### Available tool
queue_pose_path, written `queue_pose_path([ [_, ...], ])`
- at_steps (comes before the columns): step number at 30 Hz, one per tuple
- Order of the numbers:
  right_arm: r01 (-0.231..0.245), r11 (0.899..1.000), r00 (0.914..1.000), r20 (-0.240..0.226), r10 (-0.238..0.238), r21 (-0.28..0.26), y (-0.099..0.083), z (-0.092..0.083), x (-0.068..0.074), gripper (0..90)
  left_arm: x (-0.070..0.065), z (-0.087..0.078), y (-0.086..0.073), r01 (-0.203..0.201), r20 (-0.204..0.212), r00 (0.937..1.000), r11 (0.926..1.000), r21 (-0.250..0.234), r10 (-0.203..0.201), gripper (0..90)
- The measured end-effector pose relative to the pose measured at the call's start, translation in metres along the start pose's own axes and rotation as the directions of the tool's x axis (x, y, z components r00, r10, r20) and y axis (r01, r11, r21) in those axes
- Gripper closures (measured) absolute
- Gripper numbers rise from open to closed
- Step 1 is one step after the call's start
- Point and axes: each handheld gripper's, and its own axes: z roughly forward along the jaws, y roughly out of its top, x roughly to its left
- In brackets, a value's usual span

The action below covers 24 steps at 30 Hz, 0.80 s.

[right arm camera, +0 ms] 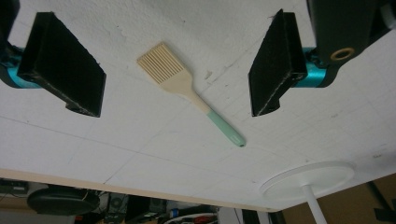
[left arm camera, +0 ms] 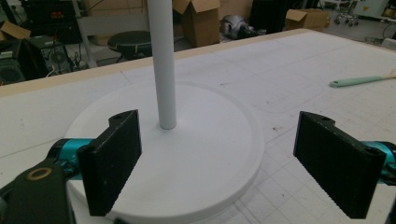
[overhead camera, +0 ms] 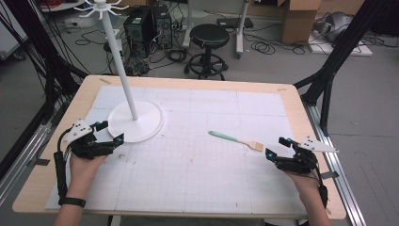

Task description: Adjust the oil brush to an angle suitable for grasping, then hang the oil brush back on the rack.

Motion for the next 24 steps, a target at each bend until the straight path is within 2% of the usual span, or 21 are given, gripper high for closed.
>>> queue_pose_path([
  [17,-0.017,1.0,0.9999,0.001,0.017,-0.02,0.003,-0.004,-0.006,16.5,-0.001,0.001,0.0,0.006,0.006,1.0,1.0,-0.001,-0.006,15.8],
  [24,-0.004,1.0,1.0,-0.001,0.004,-0.012,0.014,0.002,-0.015,15.9,-0.001,0.0,0.001,0.007,0.007,1.0,1.0,-0.004,-0.007,15.8],
])
